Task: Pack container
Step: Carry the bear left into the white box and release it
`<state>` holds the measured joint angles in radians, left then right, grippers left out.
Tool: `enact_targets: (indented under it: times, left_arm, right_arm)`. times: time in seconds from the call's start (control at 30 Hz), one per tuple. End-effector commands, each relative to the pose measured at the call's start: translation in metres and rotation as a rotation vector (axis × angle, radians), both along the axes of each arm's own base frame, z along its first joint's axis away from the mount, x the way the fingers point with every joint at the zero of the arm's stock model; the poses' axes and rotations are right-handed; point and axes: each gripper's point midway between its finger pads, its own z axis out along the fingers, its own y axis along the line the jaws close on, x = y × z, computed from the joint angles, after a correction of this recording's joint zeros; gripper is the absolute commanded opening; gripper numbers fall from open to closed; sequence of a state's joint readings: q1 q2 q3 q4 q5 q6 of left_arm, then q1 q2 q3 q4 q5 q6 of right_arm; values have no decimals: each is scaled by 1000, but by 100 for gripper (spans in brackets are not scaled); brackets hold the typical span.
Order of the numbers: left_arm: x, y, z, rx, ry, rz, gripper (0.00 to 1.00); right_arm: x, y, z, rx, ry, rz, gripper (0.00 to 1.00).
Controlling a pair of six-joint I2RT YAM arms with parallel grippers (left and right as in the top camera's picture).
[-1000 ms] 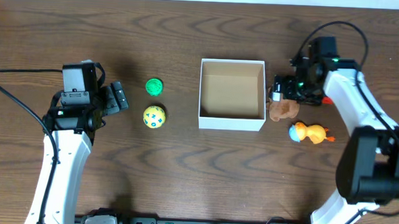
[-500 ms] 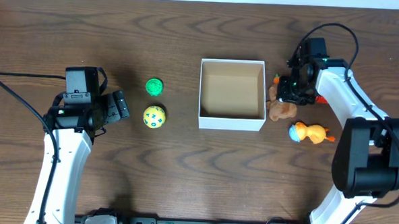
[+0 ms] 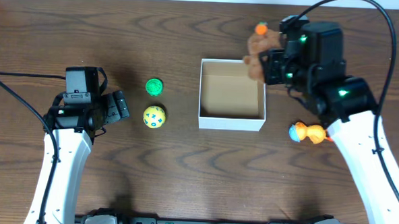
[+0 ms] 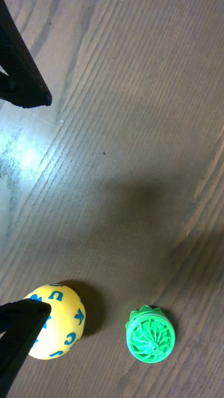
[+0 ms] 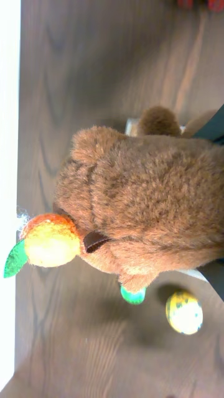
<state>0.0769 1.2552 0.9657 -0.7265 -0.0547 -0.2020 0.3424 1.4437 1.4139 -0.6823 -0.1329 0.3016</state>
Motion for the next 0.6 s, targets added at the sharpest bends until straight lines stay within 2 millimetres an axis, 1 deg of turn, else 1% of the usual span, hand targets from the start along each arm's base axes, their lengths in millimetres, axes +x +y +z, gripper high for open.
enact_targets:
  times: [0.0, 0.07, 0.17, 0.23, 0.27, 0.33, 0.37, 0.43, 0.47, 0.57]
  left_arm:
    - [4, 1, 5, 6, -10, -11, 98]
    - [4, 1, 5, 6, -10, -11, 98]
    - [4, 1, 5, 6, -10, -11, 98]
    - [4, 1, 5, 6, -10, -11, 98]
    - [4, 1, 5, 6, -10, -11, 98]
    - [4, 1, 5, 6, -10, -11, 98]
    - [4, 1, 5, 6, -10, -11, 98]
    - [4, 1, 5, 6, -10, -11, 98]
    - [4, 1, 5, 6, -10, -11, 98]
    - [4, 1, 5, 6, -10, -11, 98]
  right_arm:
    - [8, 18, -41, 47, 135, -102, 1]
    - [16, 33, -61, 62, 175, -109, 1]
    - [25, 56, -99, 77, 246, -124, 1]
    - [27, 70, -126, 80, 296, -132, 1]
    - [27, 79, -142, 77, 325, -133, 1]
    - [26, 89, -166, 63, 363, -131, 1]
    - [26, 93, -180, 52, 379, -131, 6]
    - [29, 98, -196, 41, 390, -129, 18]
    - [32, 100, -203, 41, 390, -129, 21]
    - [38, 103, -215, 44, 385, -129, 35]
